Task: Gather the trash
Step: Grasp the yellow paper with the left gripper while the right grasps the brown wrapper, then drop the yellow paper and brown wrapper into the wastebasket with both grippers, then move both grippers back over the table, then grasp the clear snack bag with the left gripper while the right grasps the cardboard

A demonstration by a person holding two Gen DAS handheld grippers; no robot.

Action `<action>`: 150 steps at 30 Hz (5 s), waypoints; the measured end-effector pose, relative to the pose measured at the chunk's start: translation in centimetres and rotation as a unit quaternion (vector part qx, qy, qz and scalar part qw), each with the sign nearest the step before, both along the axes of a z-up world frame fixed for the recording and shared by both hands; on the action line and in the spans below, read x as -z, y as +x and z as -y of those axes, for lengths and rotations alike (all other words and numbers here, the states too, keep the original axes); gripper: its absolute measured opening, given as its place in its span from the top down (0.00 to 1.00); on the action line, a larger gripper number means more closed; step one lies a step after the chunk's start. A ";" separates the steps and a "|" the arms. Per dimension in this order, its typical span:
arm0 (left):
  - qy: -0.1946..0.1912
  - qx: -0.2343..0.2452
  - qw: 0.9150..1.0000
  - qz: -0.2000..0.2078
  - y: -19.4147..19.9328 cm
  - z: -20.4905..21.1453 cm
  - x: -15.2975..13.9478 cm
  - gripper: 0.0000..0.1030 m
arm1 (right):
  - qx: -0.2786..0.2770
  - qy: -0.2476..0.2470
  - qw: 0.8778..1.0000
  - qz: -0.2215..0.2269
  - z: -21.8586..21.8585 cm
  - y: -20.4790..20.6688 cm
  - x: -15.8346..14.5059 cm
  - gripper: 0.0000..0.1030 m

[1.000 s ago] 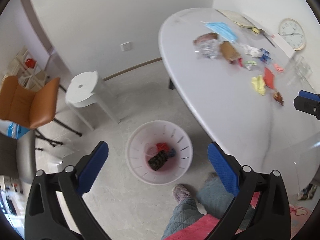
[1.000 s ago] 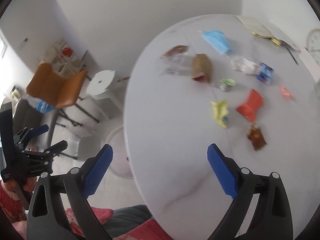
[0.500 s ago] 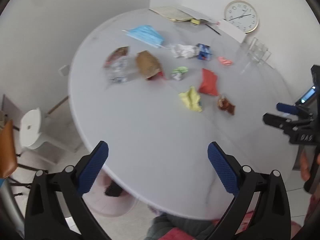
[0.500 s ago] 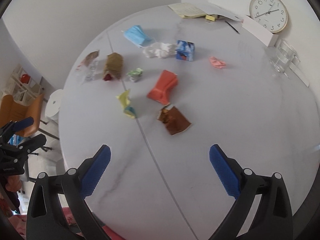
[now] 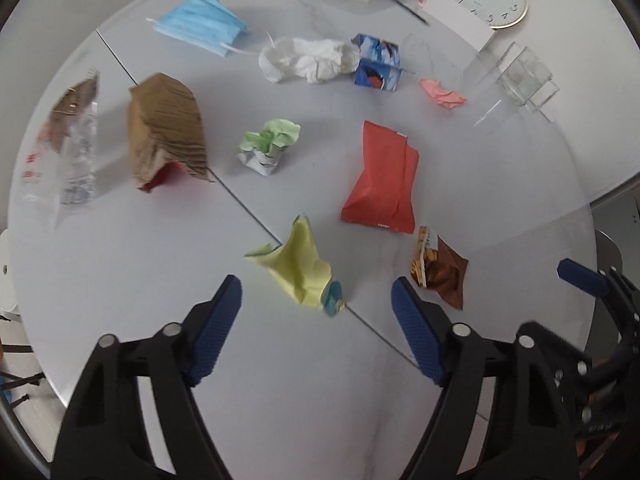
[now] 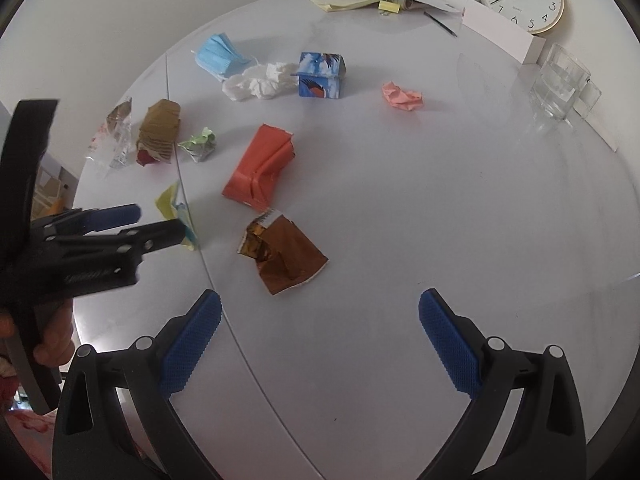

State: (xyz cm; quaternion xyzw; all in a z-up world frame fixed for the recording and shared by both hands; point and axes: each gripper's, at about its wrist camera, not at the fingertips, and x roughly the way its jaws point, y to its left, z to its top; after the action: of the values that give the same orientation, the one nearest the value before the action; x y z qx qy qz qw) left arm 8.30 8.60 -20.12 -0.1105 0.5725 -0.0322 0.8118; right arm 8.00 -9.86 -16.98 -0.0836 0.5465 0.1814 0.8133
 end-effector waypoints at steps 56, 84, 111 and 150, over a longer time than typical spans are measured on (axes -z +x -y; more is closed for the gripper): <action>0.085 -0.215 0.972 -0.036 -22.7 -18.5 -2.0 0.72 | -0.411 0.080 0.906 -0.058 -25.0 -12.7 -1.2 0.68; 0.081 -0.290 0.953 -0.026 -25.7 -21.7 -1.0 0.30 | -0.447 0.048 0.890 -0.070 -31.9 -14.6 0.0 0.21; 0.068 -0.162 0.982 0.063 -3.2 -16.0 -6.6 0.08 | -0.116 0.077 0.990 0.008 -7.8 4.8 -4.8 0.13; 0.089 -0.097 0.991 0.014 6.9 -17.6 1.0 0.41 | -0.151 0.113 0.982 -0.028 -13.8 11.5 -0.7 0.13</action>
State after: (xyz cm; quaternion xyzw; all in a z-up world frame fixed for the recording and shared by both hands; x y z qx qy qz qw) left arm 15.23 26.22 -21.07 -0.0923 0.5480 0.0960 0.8258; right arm 19.46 3.94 -16.24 -0.0674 0.5263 0.3653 0.7649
